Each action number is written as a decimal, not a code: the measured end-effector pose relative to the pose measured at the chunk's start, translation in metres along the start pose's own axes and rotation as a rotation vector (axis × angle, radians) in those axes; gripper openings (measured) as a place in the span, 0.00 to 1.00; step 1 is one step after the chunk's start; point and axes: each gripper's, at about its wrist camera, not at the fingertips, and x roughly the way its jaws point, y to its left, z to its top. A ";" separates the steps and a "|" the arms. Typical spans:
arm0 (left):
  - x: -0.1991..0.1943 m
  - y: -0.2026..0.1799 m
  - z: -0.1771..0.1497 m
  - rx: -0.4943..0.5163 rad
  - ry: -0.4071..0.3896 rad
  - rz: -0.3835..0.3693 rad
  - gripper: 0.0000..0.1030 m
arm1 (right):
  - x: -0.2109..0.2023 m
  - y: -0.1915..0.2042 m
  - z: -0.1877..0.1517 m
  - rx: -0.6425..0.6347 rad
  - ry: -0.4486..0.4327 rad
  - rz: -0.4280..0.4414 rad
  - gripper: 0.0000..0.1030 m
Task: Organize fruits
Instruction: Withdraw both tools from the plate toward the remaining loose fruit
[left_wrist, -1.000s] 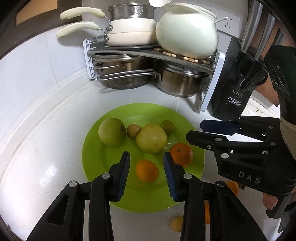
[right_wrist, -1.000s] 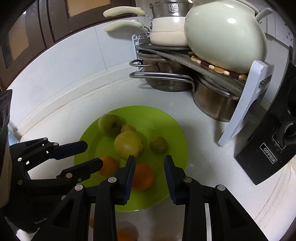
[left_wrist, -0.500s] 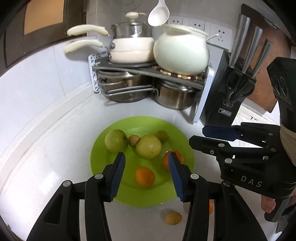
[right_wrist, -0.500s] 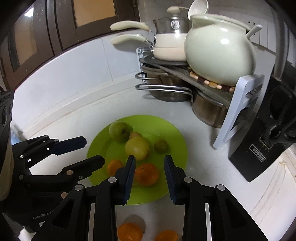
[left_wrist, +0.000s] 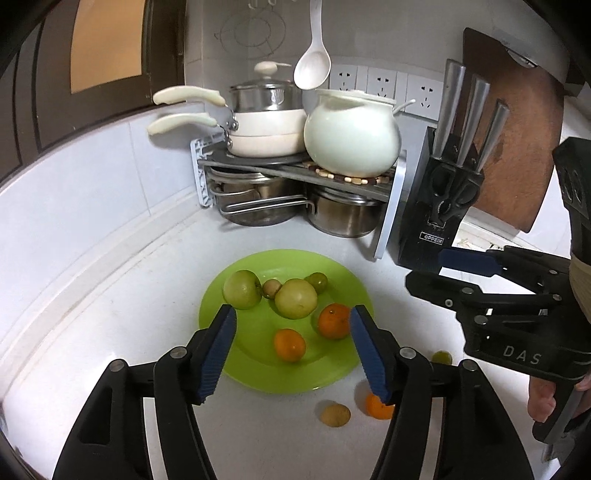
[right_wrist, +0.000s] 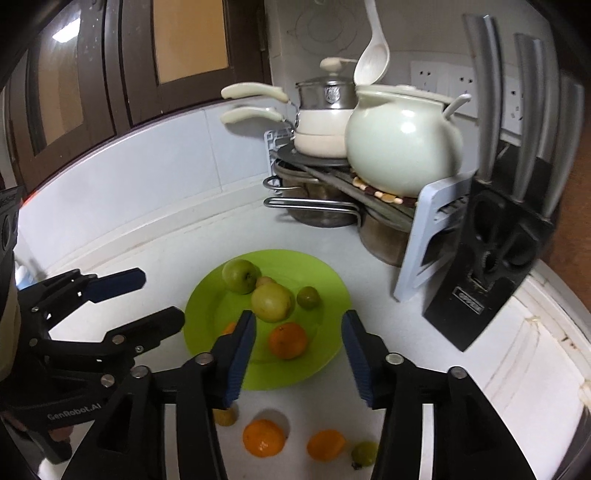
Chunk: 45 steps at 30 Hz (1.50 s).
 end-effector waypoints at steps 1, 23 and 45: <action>-0.003 -0.001 -0.001 0.003 -0.006 0.005 0.64 | -0.004 0.000 -0.001 0.004 -0.006 -0.007 0.51; -0.034 -0.019 -0.040 0.027 -0.025 0.085 0.75 | -0.053 -0.024 -0.050 0.104 -0.047 -0.197 0.64; 0.020 -0.031 -0.093 0.018 0.186 0.084 0.75 | -0.015 -0.046 -0.106 0.146 0.160 -0.214 0.64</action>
